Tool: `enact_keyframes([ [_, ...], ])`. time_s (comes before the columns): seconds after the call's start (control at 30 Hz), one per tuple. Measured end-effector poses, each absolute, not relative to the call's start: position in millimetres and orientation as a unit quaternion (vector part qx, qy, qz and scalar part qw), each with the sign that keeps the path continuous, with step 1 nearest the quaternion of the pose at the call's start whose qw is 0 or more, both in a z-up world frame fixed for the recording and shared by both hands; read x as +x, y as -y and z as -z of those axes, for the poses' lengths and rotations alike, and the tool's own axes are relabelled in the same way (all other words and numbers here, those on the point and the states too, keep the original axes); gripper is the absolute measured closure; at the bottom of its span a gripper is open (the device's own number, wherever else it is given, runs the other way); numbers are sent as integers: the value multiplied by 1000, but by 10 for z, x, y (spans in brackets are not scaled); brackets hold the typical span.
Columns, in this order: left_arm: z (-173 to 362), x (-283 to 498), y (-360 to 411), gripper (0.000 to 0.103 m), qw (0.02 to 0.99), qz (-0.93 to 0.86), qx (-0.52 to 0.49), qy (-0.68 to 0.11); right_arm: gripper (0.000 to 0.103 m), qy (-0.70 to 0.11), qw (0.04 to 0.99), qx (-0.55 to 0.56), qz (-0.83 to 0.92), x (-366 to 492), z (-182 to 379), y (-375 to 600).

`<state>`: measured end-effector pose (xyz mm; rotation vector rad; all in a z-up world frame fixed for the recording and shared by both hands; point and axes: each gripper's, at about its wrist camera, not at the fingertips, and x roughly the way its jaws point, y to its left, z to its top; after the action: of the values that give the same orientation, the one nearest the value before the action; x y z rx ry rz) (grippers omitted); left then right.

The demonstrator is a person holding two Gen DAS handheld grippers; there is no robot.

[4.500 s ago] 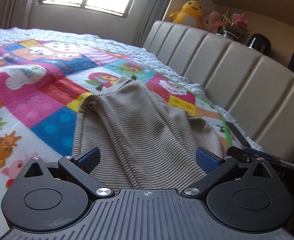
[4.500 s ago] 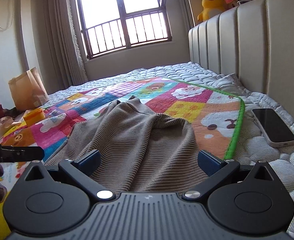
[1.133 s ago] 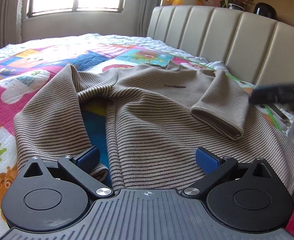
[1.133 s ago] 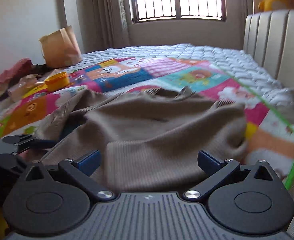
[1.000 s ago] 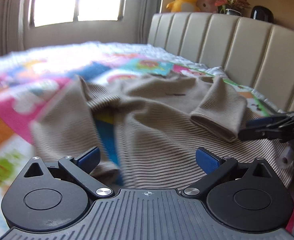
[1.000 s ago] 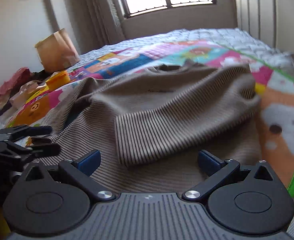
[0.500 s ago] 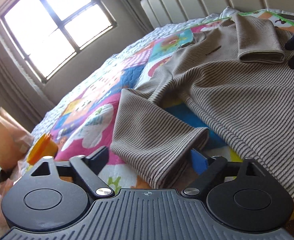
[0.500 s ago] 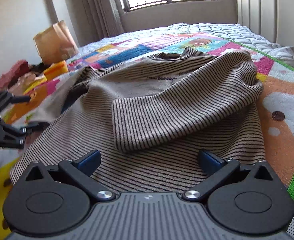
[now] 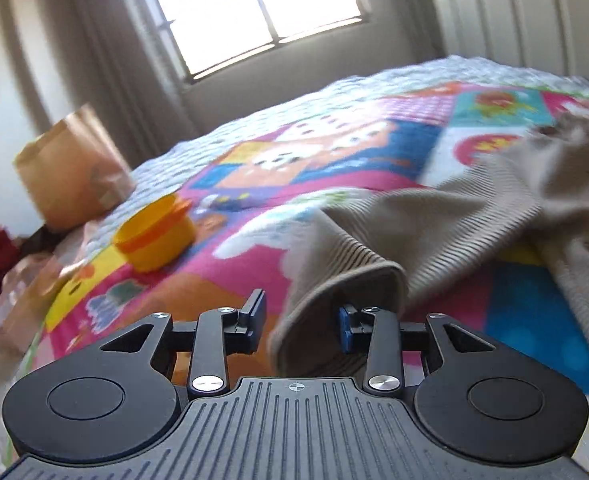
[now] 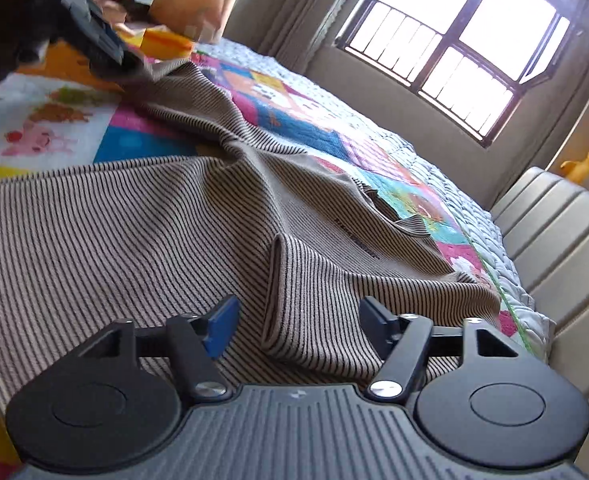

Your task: Fold clothes

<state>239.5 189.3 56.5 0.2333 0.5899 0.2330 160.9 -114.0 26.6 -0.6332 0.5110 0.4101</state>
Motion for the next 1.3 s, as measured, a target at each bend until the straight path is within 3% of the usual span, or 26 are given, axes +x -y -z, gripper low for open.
enact_keyframes([
  [0.1,-783,2306,-2261,58,953,-142,17,-267,70,-248,896,-309,-199,1719,-309,1183],
  [0.23,-927,2159,-2233,29,966,-77,-64,-240,83,-234,902,-309,-189,1811,-418,1281],
  [0.4,-916,2096,-1796,9,960,65,-119,-243,93,-202,944,-241,-104,2019,-887,1807],
  [0.6,-674,2134,-1283,5,948,134,-89,-276,93,-180,975,-127,29,2189,-1400,2859],
  [0.83,-417,2223,-1772,6,923,72,-201,-319,90,-199,965,-49,166,2398,-1146,3831],
  [0.87,-404,2214,-1886,6,921,56,-218,-318,83,-204,963,-27,175,2410,-1065,3916],
  [0.93,-385,2185,-2108,7,916,24,-250,-313,55,-201,963,43,172,2349,-931,4043],
  [0.97,-372,2165,-2224,8,912,9,-271,-310,33,-192,966,79,153,2276,-864,4056],
  [1.0,-356,2143,-2341,10,906,-5,-293,-306,21,-178,969,114,127,2185,-796,4047],
  [1.13,-205,2148,-2750,21,861,-41,-413,-295,0,-144,958,246,-12,1929,-520,3942],
  [1.3,-62,2314,-2883,23,824,-72,-490,-274,0,-156,919,329,-152,1939,-82,3716],
])
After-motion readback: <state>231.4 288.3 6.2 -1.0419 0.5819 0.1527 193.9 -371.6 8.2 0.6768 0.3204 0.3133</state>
